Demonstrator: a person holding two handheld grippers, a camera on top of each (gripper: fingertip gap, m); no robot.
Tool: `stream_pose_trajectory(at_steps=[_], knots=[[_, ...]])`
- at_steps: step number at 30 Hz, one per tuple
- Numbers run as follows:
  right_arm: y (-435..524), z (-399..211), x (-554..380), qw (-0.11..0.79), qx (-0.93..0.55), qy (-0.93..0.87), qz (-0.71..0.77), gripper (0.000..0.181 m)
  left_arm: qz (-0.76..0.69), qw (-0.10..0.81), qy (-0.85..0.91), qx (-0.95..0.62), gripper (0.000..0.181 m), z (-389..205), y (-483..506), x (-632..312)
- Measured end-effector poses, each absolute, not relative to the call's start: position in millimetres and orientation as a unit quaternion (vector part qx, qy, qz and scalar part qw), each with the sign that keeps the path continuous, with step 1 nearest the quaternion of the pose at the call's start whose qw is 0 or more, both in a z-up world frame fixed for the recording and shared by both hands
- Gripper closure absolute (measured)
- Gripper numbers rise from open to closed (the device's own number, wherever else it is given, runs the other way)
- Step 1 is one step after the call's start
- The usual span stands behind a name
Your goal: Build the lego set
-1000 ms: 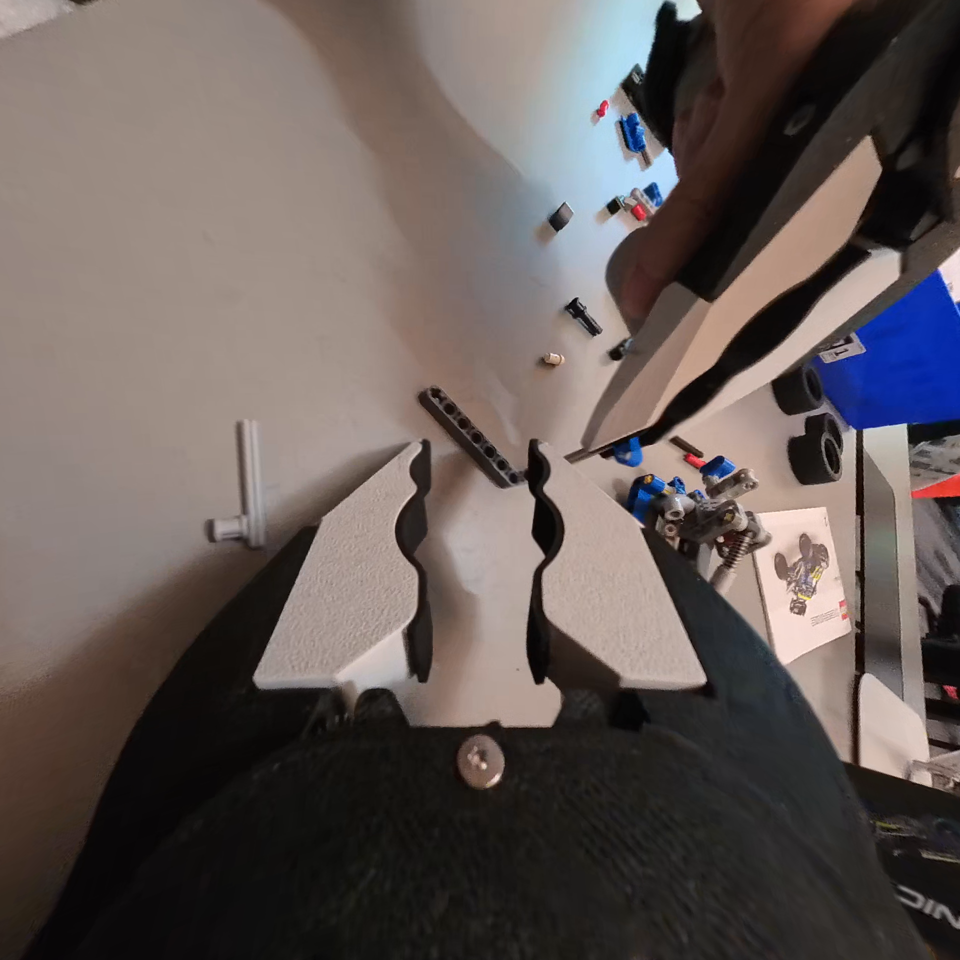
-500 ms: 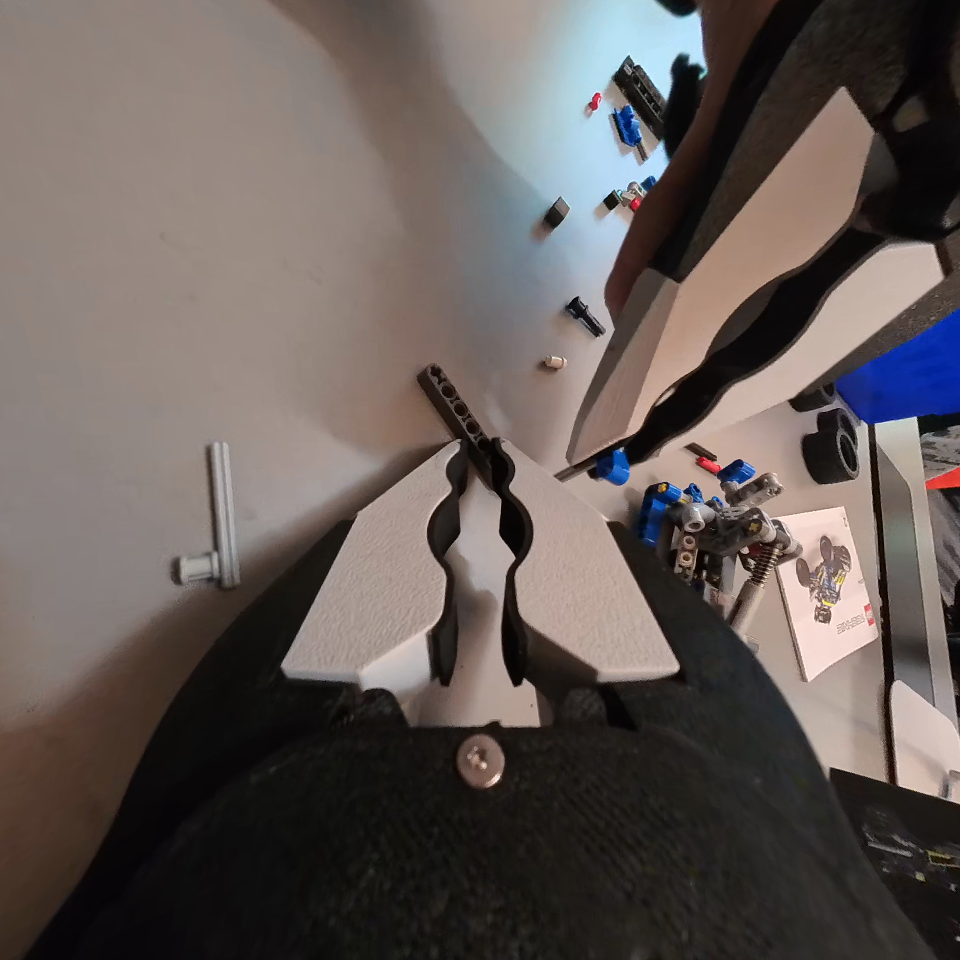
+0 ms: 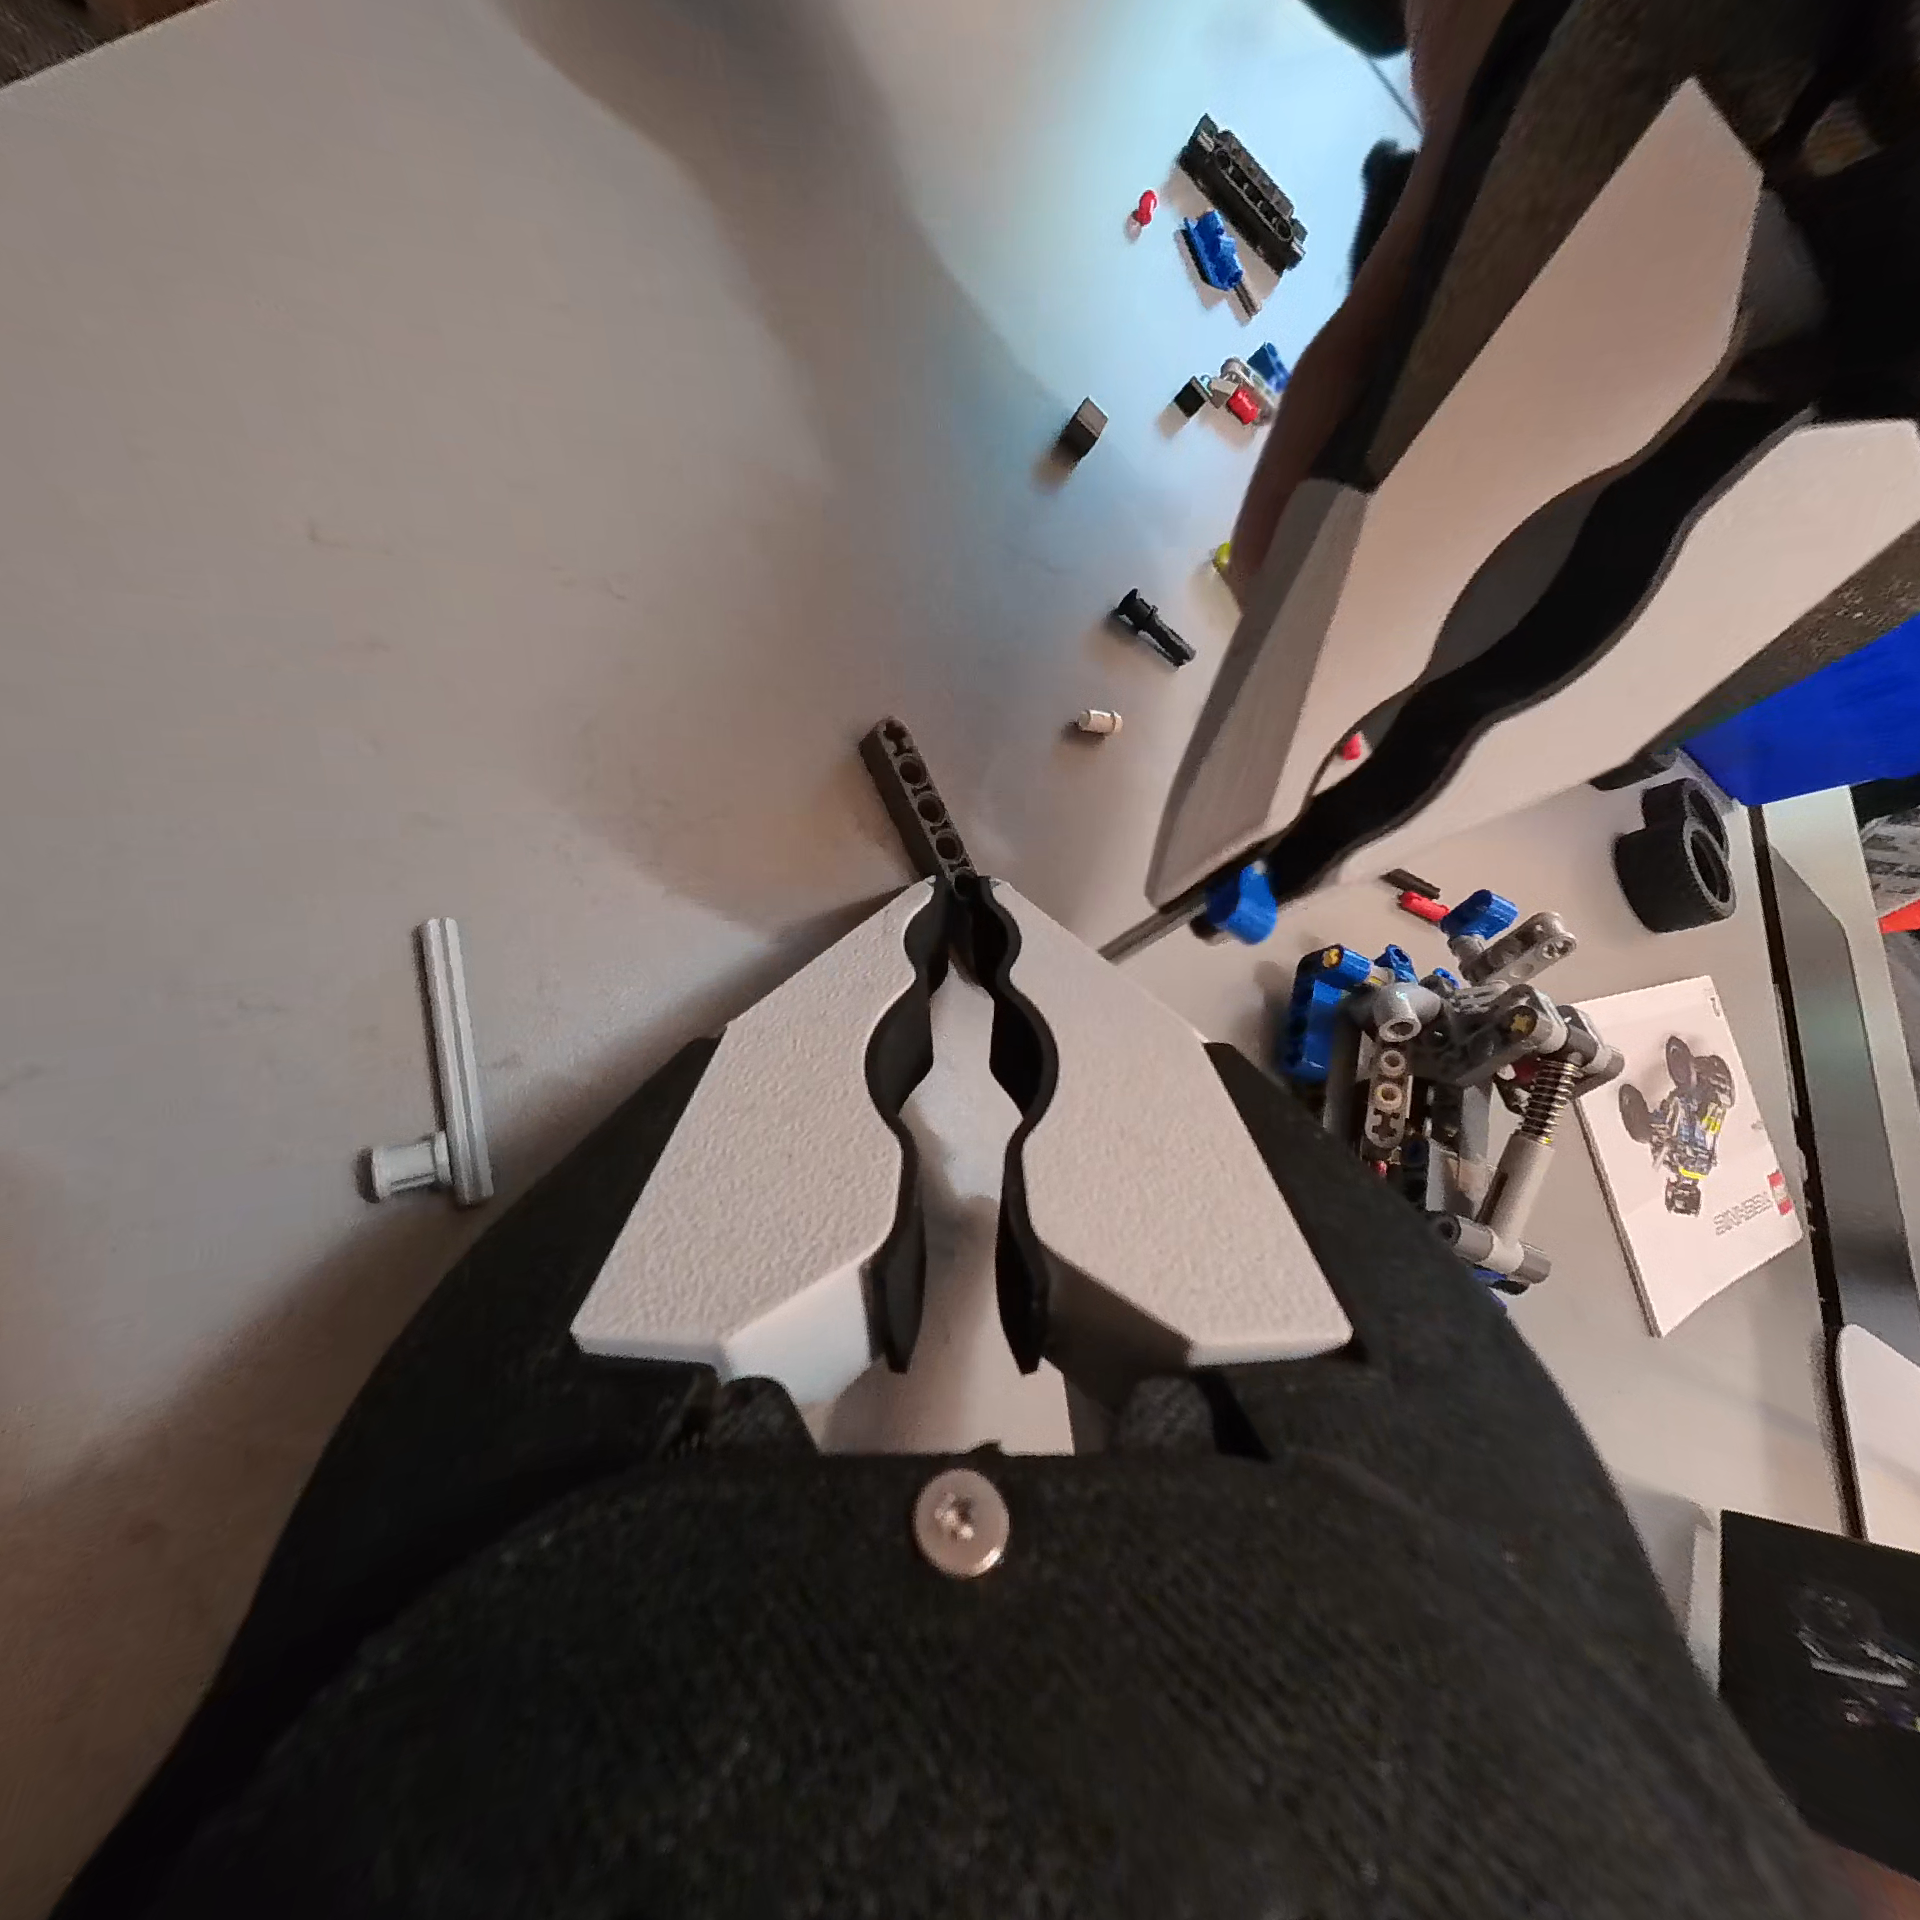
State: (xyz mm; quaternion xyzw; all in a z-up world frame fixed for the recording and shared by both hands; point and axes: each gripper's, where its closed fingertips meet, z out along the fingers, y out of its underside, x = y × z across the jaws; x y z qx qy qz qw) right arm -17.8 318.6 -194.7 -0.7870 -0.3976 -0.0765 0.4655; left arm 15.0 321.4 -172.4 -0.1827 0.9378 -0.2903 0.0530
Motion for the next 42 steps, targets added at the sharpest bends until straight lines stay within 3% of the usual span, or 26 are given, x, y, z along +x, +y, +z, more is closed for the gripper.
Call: stream_pose_trajectory(at_steps=[23,33,42], knots=[[319.0,-194.0,-17.6,0.472,-0.784,-0.395,-0.081,0.181,-0.168,0.021,0.977,-0.128,0.177,-176.7,320.1,15.5],[320.0,-194.0,-17.7,0.473,-0.783,-0.393,-0.092,0.181,-0.158,0.013,0.944,-0.288,0.177,-179.4,315.5,19.0],[319.8,-194.1,-18.3,0.473,-0.783,-0.394,-0.089,0.181,-0.229,0.049,0.926,-0.297,0.178,-180.4,322.9,13.9]])
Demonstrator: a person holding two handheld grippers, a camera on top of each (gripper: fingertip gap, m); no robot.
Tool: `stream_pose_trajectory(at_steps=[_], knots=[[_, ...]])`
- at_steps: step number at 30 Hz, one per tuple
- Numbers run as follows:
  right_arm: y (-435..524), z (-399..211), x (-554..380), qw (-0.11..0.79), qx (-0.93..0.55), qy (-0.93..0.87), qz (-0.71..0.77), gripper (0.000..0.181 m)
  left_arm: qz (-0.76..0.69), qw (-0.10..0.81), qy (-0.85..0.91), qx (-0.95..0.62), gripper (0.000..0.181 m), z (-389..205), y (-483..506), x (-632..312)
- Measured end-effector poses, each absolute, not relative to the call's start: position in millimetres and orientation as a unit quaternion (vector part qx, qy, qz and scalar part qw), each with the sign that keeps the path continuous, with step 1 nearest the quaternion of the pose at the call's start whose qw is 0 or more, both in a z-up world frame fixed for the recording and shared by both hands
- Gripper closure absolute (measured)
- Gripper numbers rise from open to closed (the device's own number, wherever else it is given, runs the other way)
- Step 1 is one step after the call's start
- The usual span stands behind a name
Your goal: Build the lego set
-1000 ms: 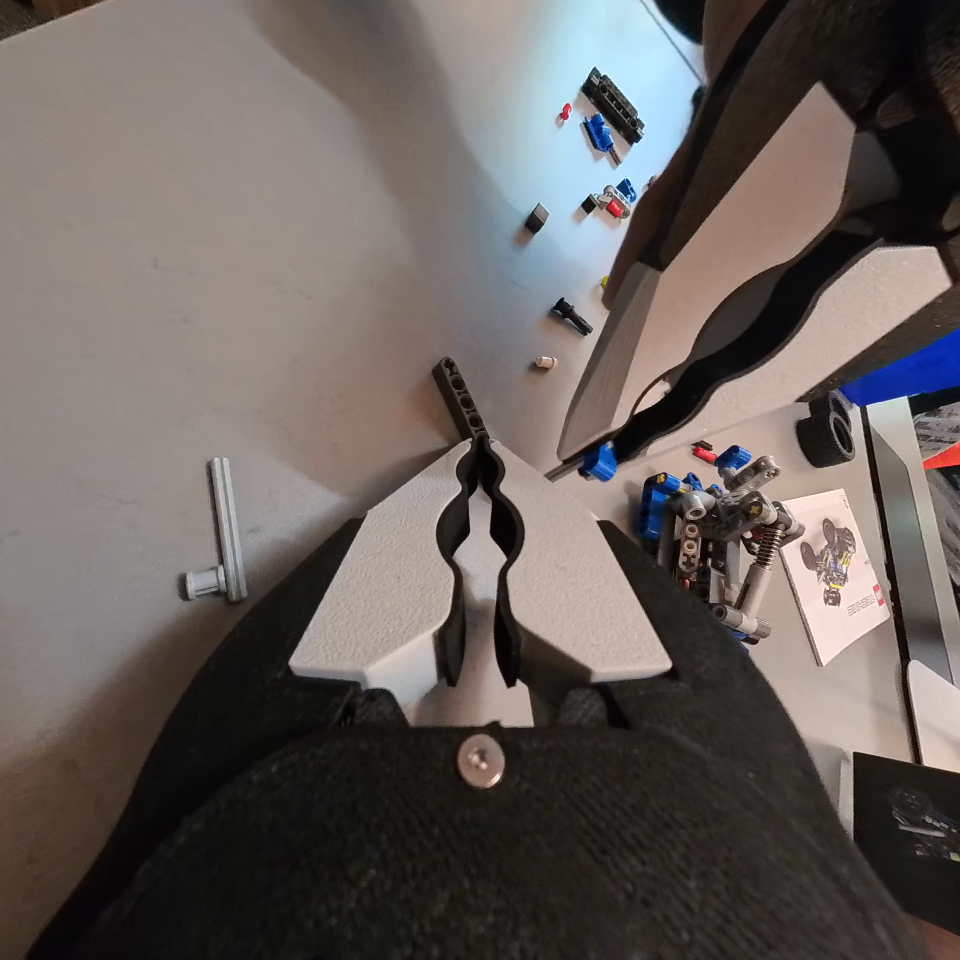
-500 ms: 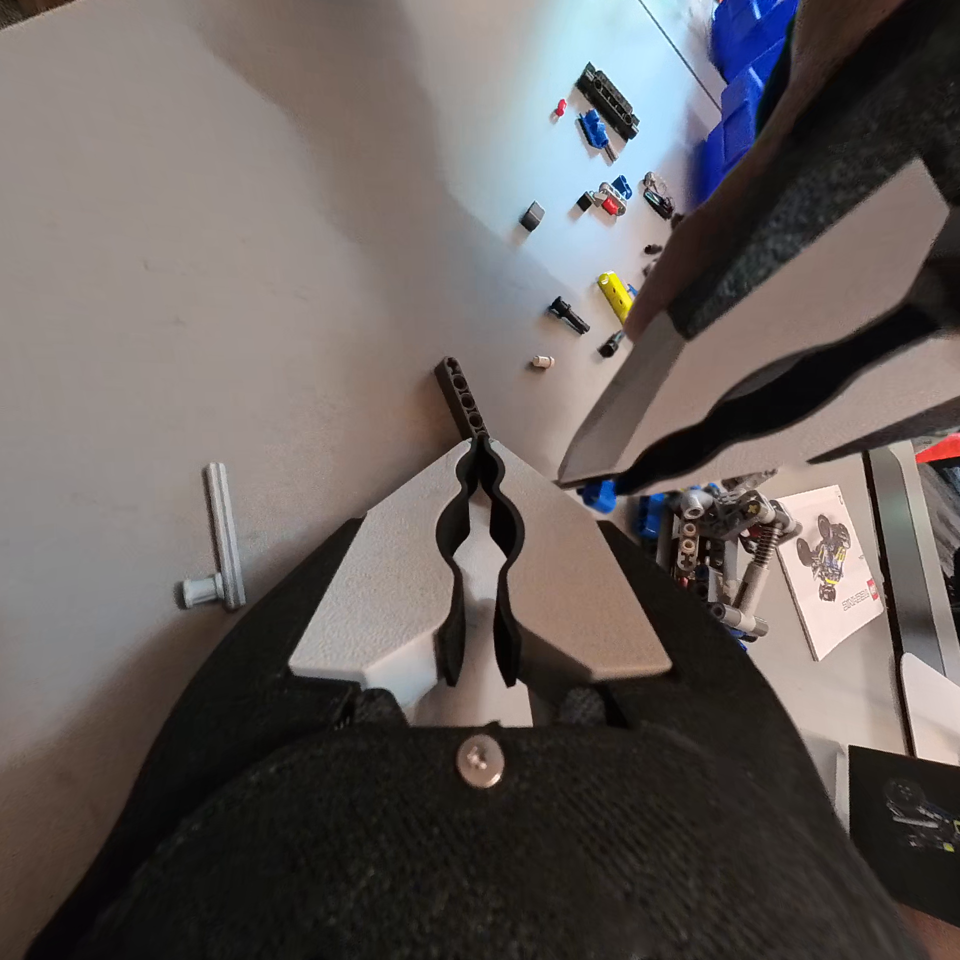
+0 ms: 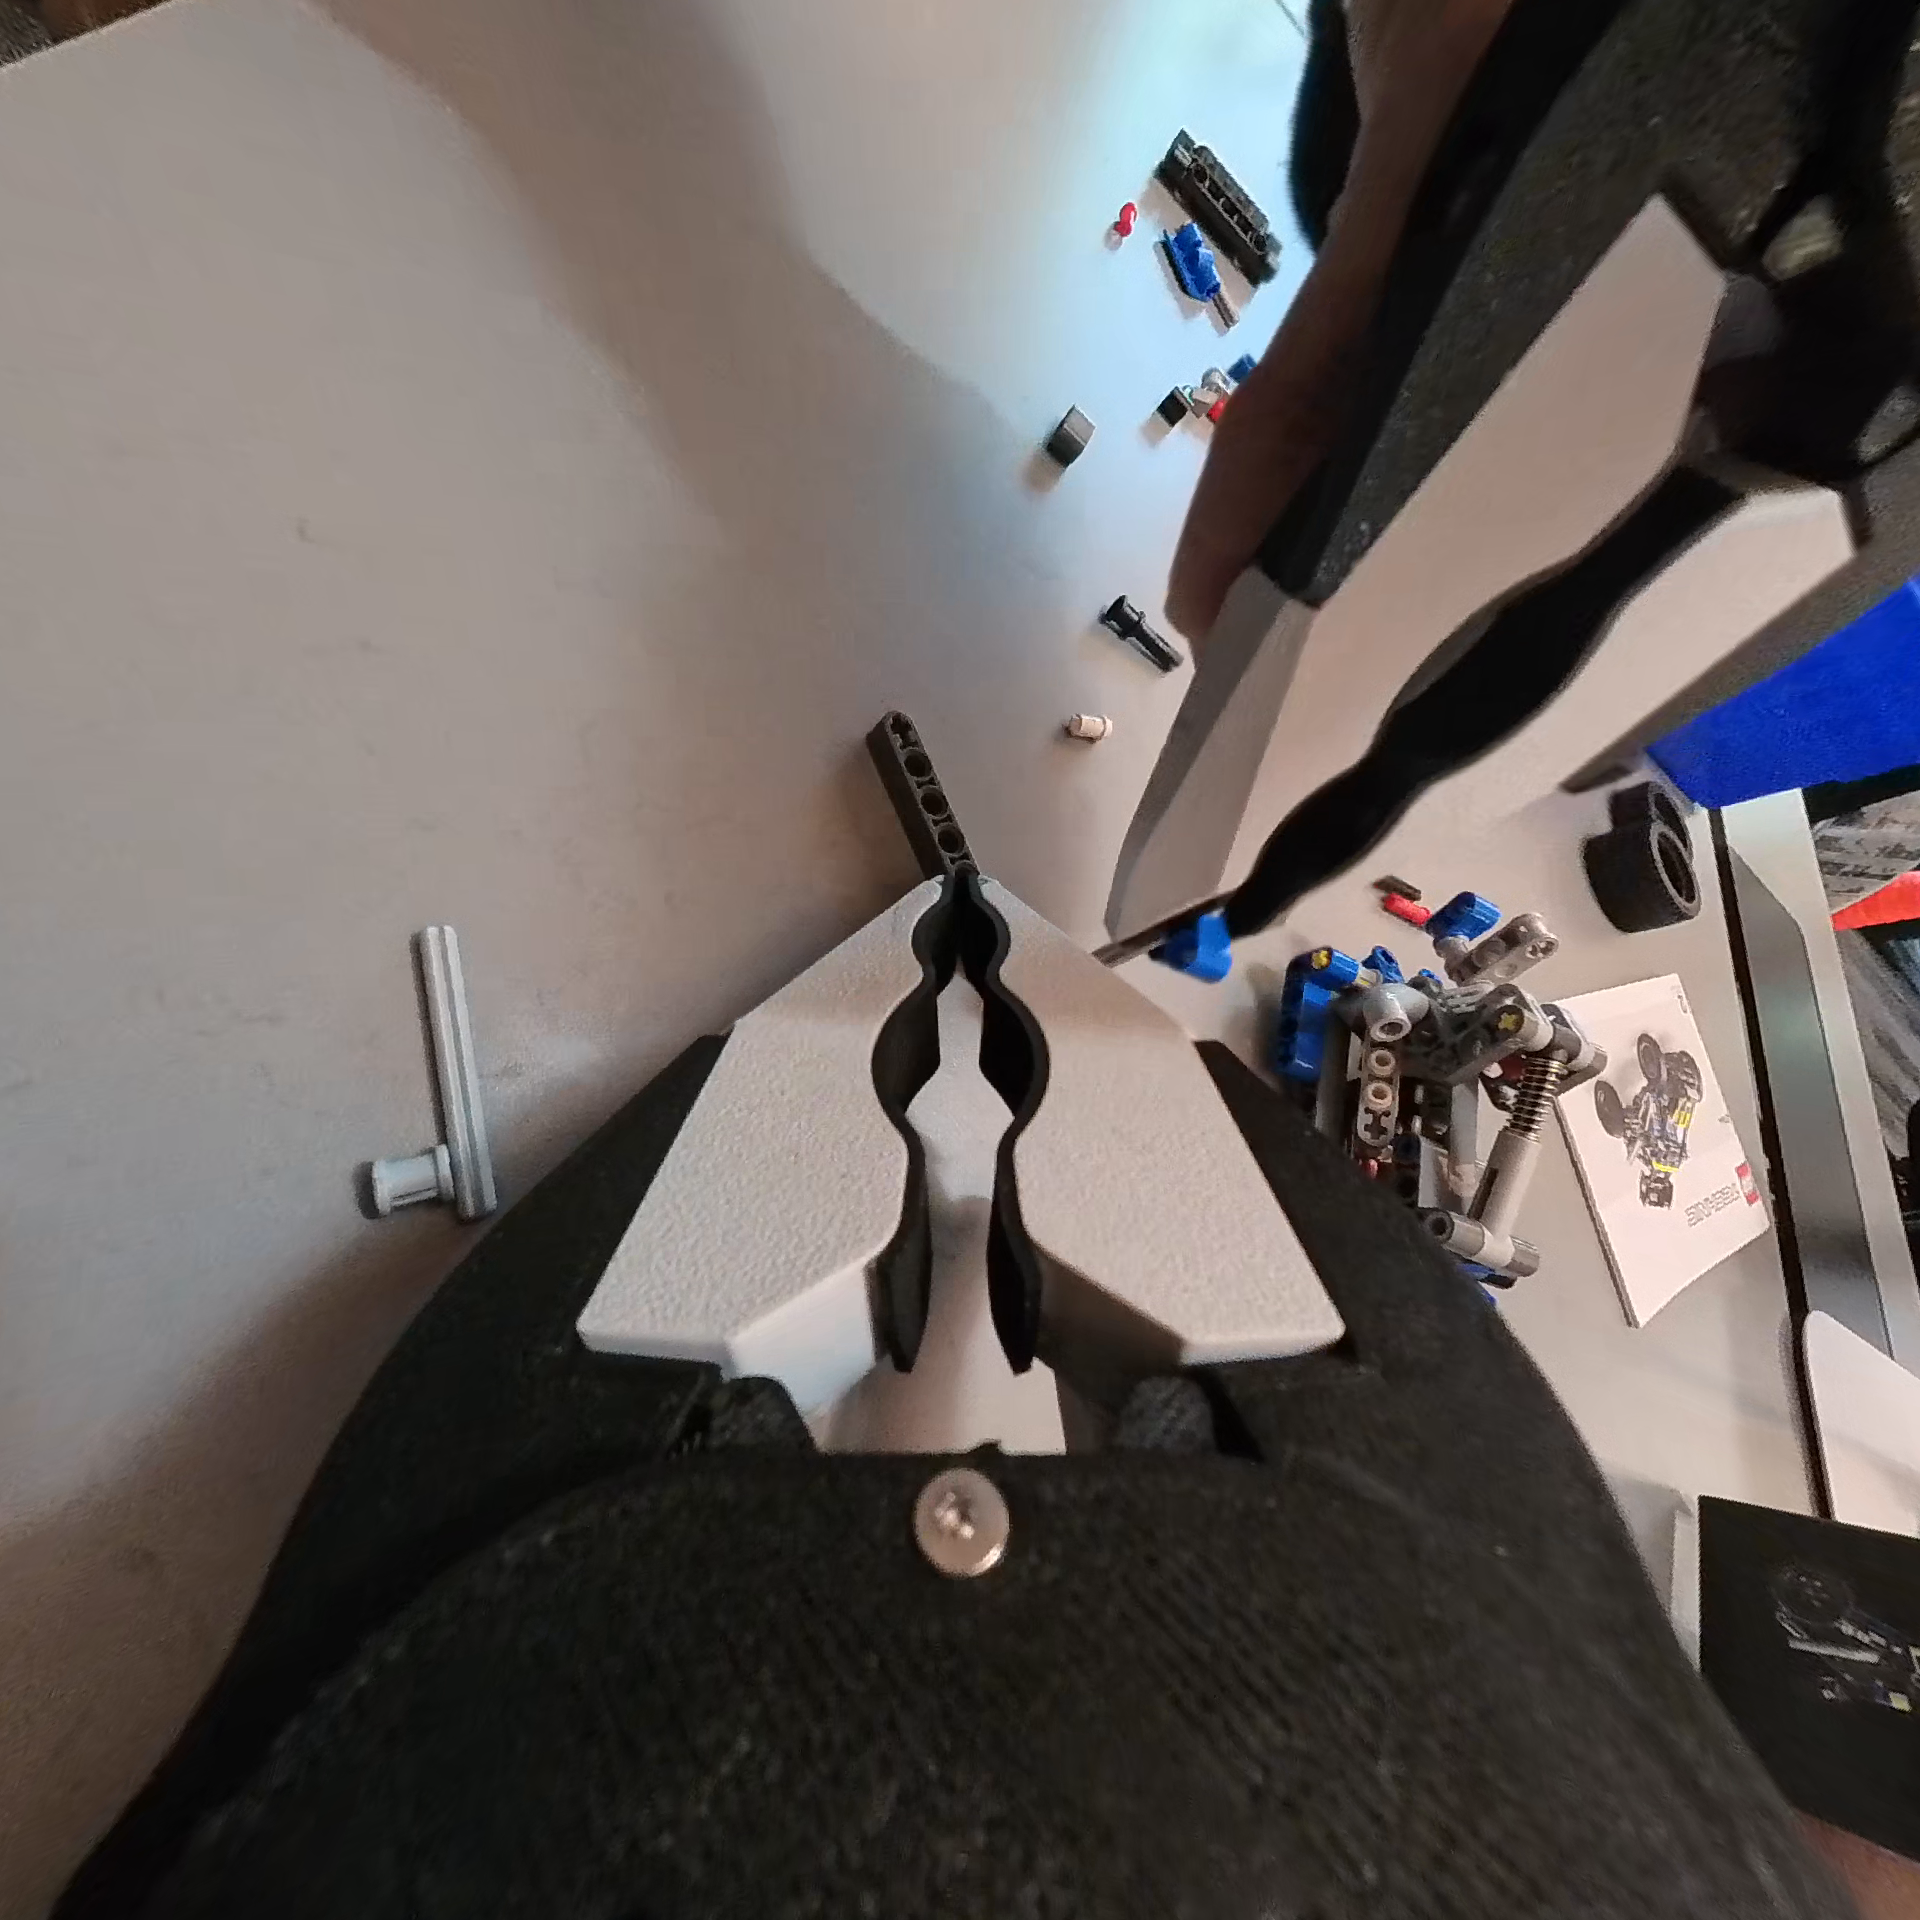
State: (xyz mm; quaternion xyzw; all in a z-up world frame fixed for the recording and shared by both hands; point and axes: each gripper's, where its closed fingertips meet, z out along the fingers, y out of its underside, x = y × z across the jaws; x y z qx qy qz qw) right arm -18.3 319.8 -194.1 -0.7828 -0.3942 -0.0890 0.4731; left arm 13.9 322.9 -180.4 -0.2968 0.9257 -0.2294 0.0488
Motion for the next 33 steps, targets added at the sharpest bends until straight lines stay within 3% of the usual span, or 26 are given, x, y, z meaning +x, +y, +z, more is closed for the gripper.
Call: stream_pose_trajectory(at_steps=[5,12,27,33], knots=[[319.9,-194.1,-18.4,0.473,-0.783,-0.394,-0.088,0.181,-0.177,0.090,0.941,-0.273,0.178,-181.0,323.7,12.4],[320.0,-194.0,-18.0,0.473,-0.783,-0.393,-0.092,0.181,-0.137,0.047,0.947,-0.286,0.178,-187.8,320.9,14.4],[319.7,-193.9,-19.6,0.475,-0.779,-0.399,-0.093,0.181,-0.191,0.052,0.929,-0.311,0.177,-194.2,321.1,11.4],[319.7,-193.9,-19.6,0.475,-0.778,-0.399,-0.095,0.181,-0.207,0.066,0.917,-0.335,0.164,-181.0,329.8,12.1]])
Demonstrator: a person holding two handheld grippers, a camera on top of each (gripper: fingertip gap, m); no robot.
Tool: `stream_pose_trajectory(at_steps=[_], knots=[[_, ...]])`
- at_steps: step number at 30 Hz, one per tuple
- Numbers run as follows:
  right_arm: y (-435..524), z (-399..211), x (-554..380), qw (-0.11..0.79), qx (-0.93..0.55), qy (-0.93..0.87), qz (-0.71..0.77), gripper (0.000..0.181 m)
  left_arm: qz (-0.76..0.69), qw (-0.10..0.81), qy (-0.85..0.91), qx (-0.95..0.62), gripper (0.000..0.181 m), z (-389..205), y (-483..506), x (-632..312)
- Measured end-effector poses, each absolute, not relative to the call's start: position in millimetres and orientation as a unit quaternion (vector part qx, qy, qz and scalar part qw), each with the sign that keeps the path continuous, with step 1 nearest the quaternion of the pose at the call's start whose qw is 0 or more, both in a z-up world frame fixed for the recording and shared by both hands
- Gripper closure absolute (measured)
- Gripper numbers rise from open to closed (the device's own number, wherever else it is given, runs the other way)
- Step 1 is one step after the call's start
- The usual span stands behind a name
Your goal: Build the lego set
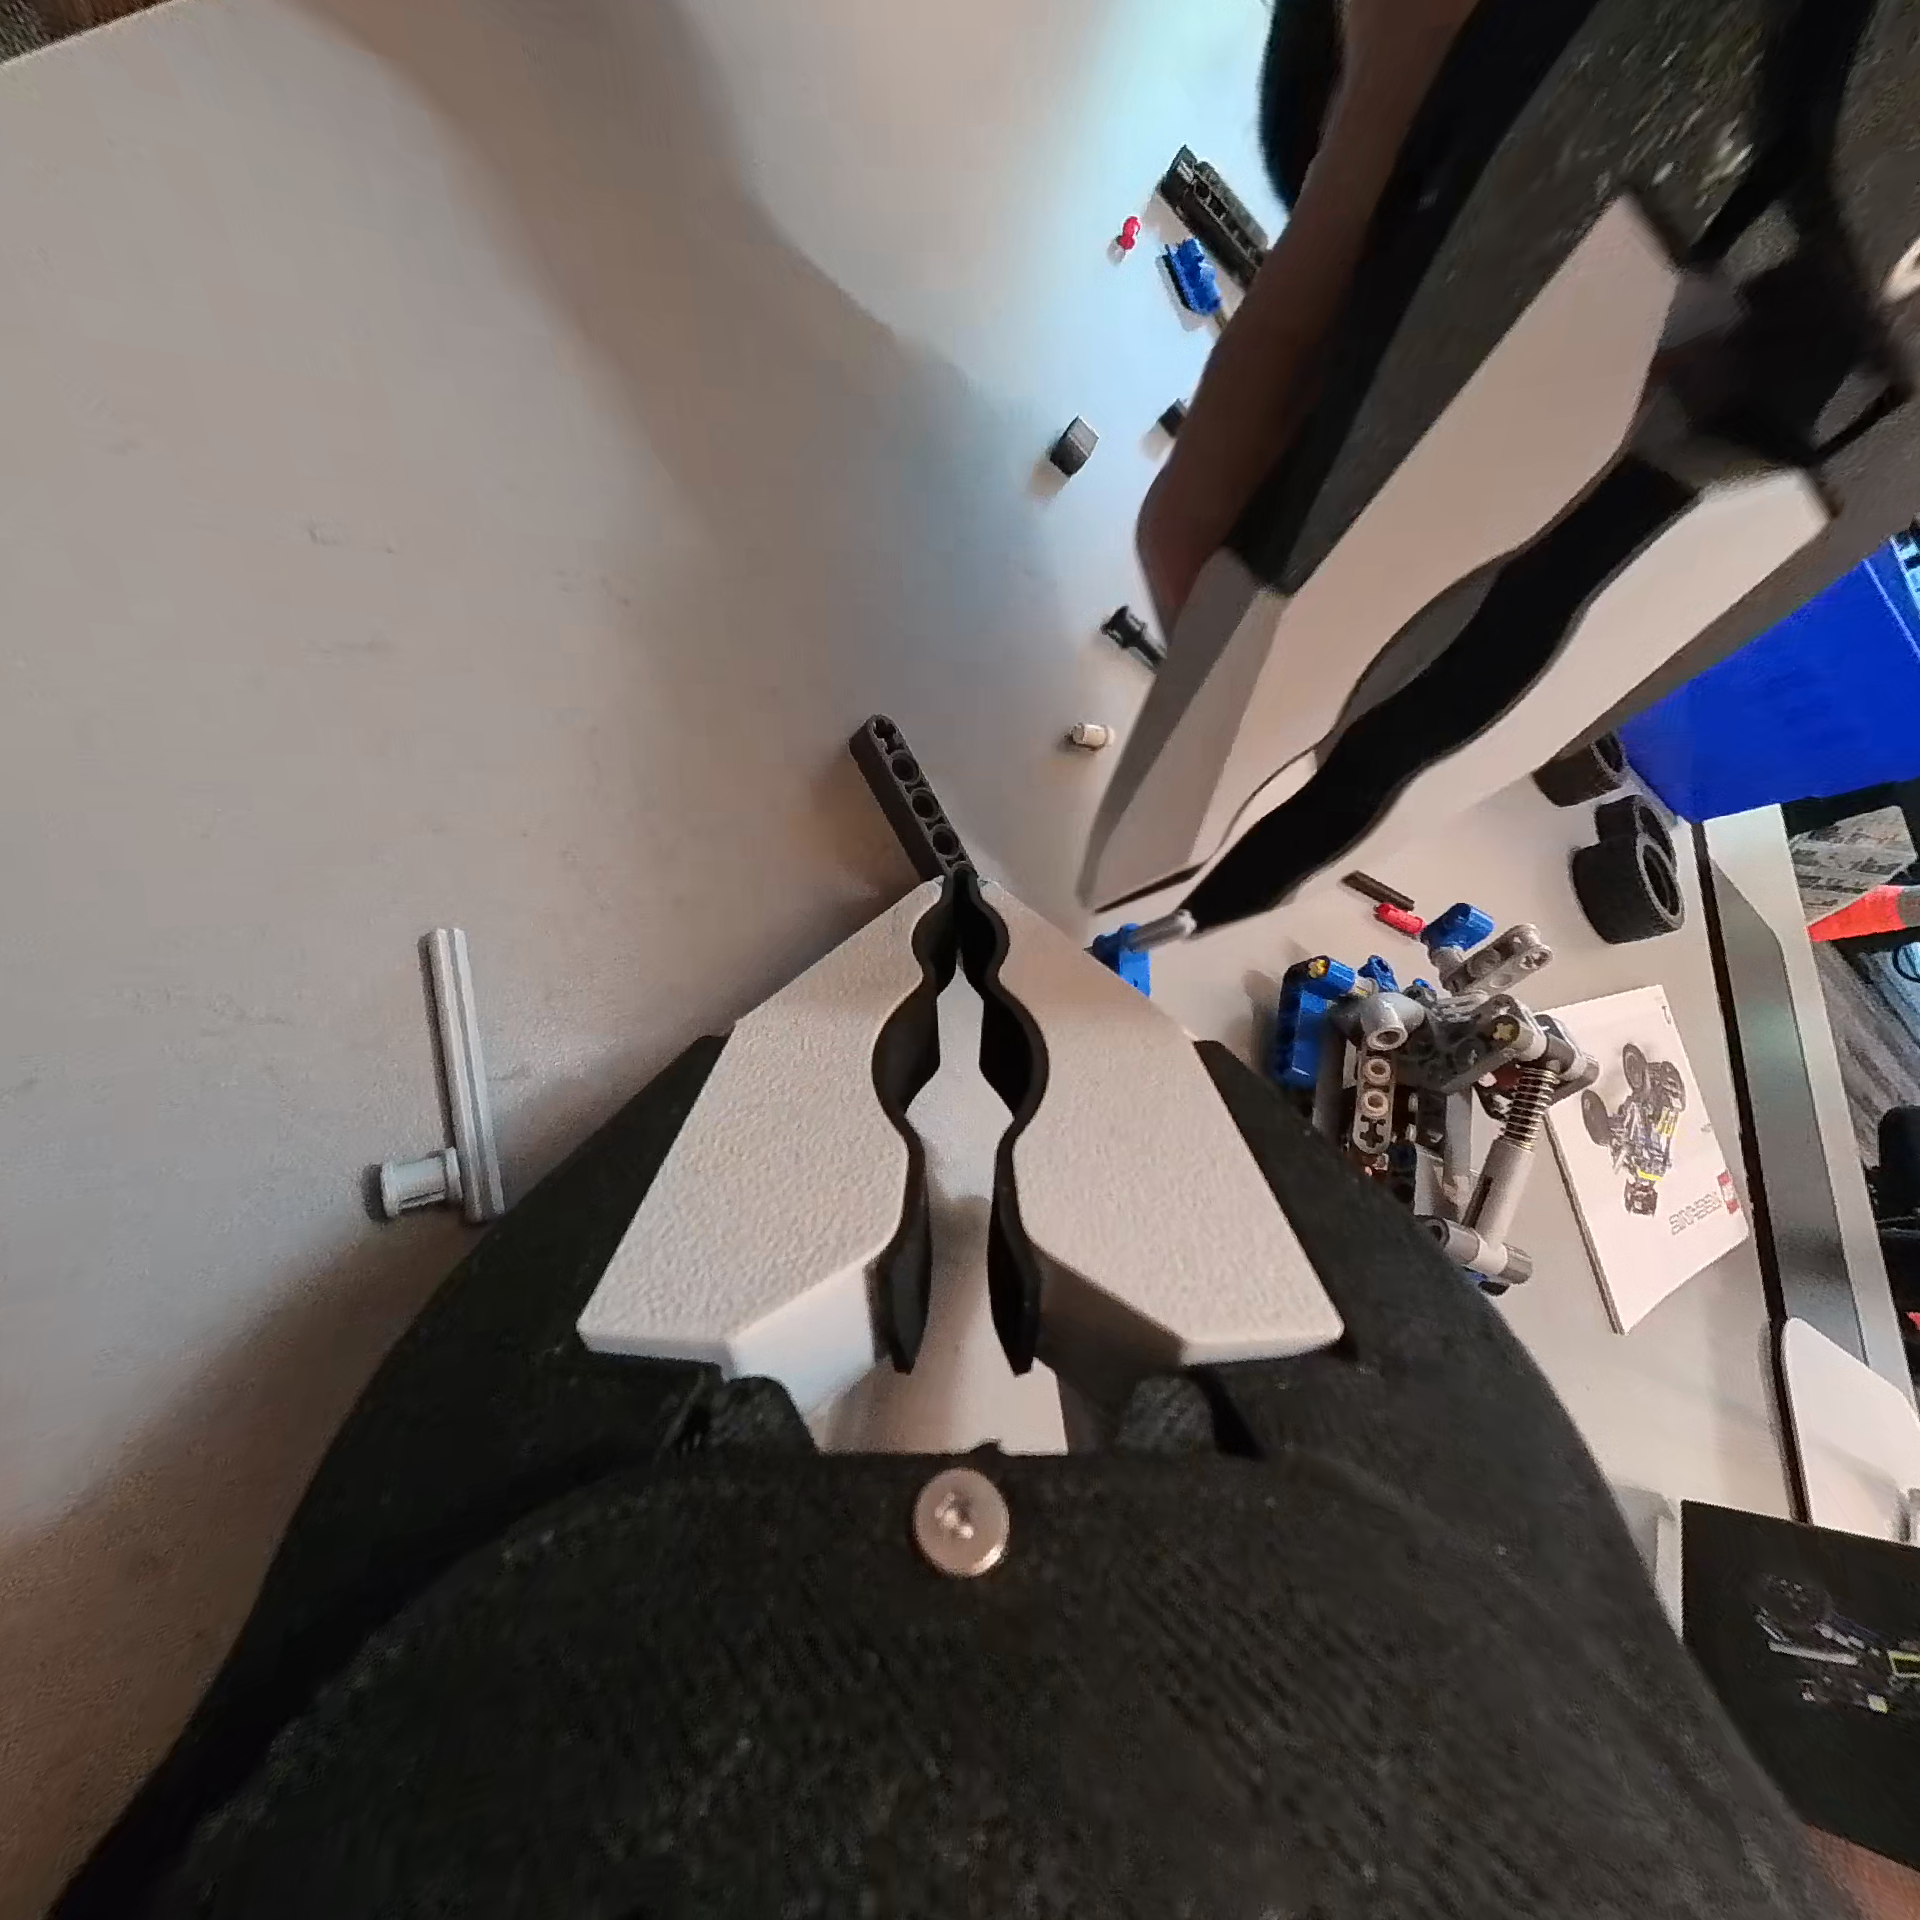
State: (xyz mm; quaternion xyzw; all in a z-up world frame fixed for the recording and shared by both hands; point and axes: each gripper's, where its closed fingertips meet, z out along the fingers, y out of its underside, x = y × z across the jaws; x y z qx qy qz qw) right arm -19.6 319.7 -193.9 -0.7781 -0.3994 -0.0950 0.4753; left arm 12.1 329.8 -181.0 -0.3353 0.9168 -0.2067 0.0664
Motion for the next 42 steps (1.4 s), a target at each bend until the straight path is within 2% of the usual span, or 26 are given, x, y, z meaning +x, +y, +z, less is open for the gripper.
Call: stream_pose_trajectory(at_steps=[12,15,17,20,21,24,26,28,31,32,35,36,37,42], knots=[[319.6,-193.3,-19.9,0.478,-0.774,-0.403,-0.101,0.181,-0.219,0.104,0.911,-0.333,0.171,-167.4,317.8,19.4],[319.5,-192.9,-20.1,0.480,-0.771,-0.406,-0.106,0.181,-0.190,0.092,0.920,-0.330,0.171,-178.4,319.6,15.6],[319.5,-192.2,-20.1,0.482,-0.768,-0.407,-0.111,0.181,-0.175,0.095,0.925,-0.325,0.177,-184.6,321.1,14.0],[315.9,-190.3,-18.0,0.486,-0.765,-0.408,-0.113,0.180,-0.176,0.142,0.921,-0.316,0.177,-179.8,326.7,21.0],[314.5,-185.2,-14.6,0.494,-0.770,-0.391,-0.105,0.169,-0.188,0.164,0.914,-0.319,0.177,-175.3,329.0,24.4],[314.1,-150.9,17.0,0.545,-0.797,-0.254,-0.059,0.155,-0.279,0.246,0.862,-0.345,0.177,-149.2,332.4,37.4],[312.5,-135.3,42.1,0.567,-0.814,-0.130,0.009,0.134,-0.362,0.308,0.809,-0.345,0.177,-124.5,328.0,42.6],[312.3,-124.2,54.5,0.594,-0.800,-0.038,0.070,0.128,-0.425,0.383,0.753,-0.325,0.178,-99.7,322.9,43.7],[314.1,-110.3,45.9,0.629,-0.762,0.019,0.152,0.142,-0.443,0.470,0.706,-0.292,0.178,-82.1,317.1,40.1],[315.6,-108.3,41.6,0.634,-0.756,0.023,0.160,0.143,-0.444,0.491,0.697,-0.276,0.177,-78.4,312.8,37.9],[319.2,-100.9,27.2,0.654,-0.743,0.012,0.142,0.161,-0.423,0.533,0.686,-0.257,0.177,-75.7,308.8,33.2],[319.7,-103.4,29.9,0.655,-0.748,0.015,0.109,0.171,-0.421,0.538,0.686,-0.250,0.177,-75.8,306.7,31.4],[319.4,-103.2,31.7,0.661,-0.745,0.018,0.086,0.173,-0.419,0.541,0.685,-0.249,0.177,-76.7,306.2,30.3],[316.8,-109.1,32.2,0.664,-0.747,0.010,0.032,0.174,-0.440,0.510,0.701,-0.236,0.174,-84.2,297.7,23.6]])
